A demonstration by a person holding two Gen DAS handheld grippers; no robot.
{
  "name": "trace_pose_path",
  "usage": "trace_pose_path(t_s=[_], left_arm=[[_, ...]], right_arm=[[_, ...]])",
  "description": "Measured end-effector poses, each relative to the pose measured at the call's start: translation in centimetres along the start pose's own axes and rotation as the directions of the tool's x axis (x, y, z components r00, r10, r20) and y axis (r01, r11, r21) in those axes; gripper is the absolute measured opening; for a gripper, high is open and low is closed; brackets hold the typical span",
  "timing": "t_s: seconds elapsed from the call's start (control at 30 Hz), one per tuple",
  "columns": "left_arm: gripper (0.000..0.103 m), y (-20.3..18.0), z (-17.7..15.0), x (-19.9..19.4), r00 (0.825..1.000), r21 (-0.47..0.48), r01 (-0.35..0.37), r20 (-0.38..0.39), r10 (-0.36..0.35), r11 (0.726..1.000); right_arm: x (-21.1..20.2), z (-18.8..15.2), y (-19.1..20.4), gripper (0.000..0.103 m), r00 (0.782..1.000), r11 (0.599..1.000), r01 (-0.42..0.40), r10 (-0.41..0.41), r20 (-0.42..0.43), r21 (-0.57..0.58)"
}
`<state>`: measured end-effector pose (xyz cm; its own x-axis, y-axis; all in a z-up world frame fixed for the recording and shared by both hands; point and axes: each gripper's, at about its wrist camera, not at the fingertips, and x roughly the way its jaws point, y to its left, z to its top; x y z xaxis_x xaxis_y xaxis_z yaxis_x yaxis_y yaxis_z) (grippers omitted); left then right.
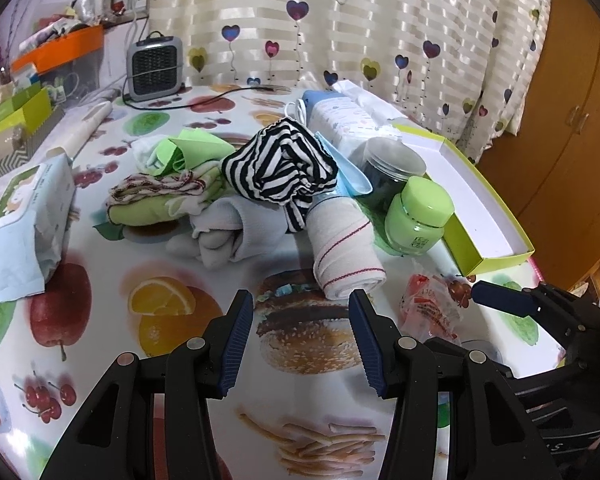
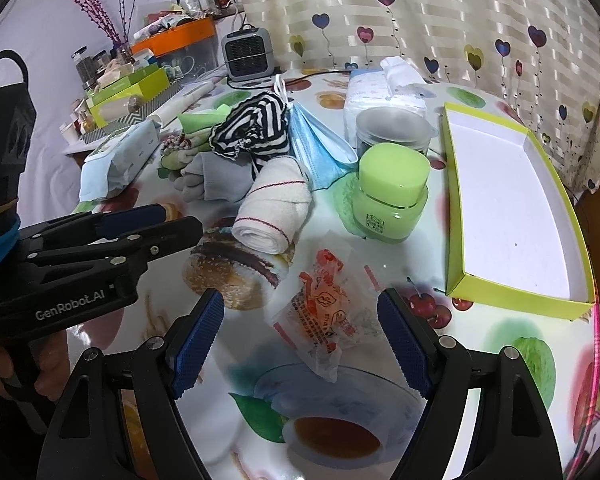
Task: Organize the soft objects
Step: 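Close the right gripper on the clear orange-printed snack packet, then lift the snack packet with the right gripper while the left gripper grasps the white striped roll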
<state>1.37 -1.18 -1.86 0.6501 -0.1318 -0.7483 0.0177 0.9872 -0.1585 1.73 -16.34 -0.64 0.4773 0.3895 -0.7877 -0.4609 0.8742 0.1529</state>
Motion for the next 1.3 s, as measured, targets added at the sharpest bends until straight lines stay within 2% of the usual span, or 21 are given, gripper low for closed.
trace_pose_path(t_s=[0.4, 0.57, 0.63, 0.83, 1.03, 1.3], left_arm=[[0.049, -0.1, 0.4, 0.4, 1.0, -0.007, 0.014, -0.01, -0.015, 1.0], [0.049, -0.2, 0.7, 0.8, 0.999, -0.003, 0.028, -0.018, -0.028, 1.0], [0.049, -0.4, 0.8, 1.0, 0.999, 0.0, 0.03, -0.019, -0.03, 1.0], [0.049, -1.0, 1.3, 1.7, 0.998, 0.007, 0.053, -0.029, -0.053, 0.999], [0.049, -1.7, 1.9, 2.3, 0.996, 0.008, 0.081, -0.039, -0.081, 0.997], [0.049, -2.7, 2.8, 3.7, 0.993, 0.011, 0.102, -0.055, -0.101, 0.995]], right_arm=[[1.6, -0.2, -1.4, 0.078, 0.999, 0.999, 0.006, -0.004, -0.041, 0.053], [2.3, -0.5, -1.6, 0.061, 0.998, 0.999, 0.013, -0.011, -0.063, 0.045], [2.4, -0.5, -1.6, 0.059, 0.998, 0.999, 0.016, -0.013, -0.065, 0.038], [2.2, -0.5, -2.0, 0.043, 0.999, 1.0, 0.016, -0.014, -0.052, 0.026], [1.7, -0.6, -2.1, 0.038, 0.999, 1.0, 0.016, -0.015, -0.045, 0.025], [0.3, -0.7, -2.5, 0.037, 0.999, 0.999, 0.028, -0.028, -0.018, 0.033]])
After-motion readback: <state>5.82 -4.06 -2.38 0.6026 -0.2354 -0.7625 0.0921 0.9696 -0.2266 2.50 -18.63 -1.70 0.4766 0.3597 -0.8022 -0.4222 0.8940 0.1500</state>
